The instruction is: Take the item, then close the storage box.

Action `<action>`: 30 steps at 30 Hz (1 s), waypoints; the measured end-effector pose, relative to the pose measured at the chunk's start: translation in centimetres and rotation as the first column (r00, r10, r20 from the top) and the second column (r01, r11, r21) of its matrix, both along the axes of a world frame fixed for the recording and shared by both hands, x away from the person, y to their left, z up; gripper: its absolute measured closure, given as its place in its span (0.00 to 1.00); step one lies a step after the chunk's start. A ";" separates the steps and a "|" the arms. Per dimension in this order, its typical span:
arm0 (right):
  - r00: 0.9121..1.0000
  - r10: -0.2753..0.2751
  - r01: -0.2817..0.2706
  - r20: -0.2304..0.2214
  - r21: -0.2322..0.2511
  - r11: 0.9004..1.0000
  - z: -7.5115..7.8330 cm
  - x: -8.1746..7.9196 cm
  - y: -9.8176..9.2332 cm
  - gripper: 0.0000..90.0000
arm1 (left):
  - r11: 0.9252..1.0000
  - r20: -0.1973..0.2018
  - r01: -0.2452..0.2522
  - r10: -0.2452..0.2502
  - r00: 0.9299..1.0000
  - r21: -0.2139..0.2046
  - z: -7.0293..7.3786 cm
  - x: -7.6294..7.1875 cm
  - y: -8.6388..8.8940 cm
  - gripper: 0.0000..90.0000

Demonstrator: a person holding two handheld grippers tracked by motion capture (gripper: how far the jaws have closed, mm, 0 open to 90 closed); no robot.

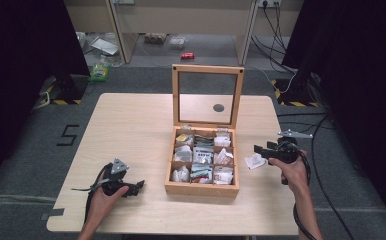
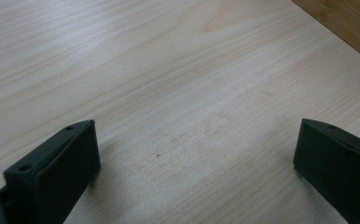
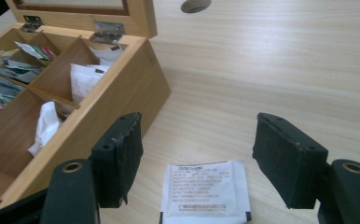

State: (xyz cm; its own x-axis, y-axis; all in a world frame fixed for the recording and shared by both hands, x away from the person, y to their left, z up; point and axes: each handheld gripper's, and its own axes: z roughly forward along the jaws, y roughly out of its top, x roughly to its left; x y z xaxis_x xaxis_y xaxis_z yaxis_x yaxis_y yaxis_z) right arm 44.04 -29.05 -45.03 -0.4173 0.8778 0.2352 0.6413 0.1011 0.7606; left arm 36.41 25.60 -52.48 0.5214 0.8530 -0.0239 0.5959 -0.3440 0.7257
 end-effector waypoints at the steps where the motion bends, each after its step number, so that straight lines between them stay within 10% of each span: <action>1: 1.000 0.007 -0.006 0.005 -0.002 1.000 0.1 0.0 0.2 0.37 | 1.000 0.000 0.000 0.000 1.000 0.000 0.0 0.0 0.0 0.00; 30: 0.996 0.059 -0.058 0.064 -0.005 0.998 1.7 -0.2 3.2 0.33 | 1.000 0.000 0.000 0.000 1.000 0.000 0.0 0.0 0.0 0.00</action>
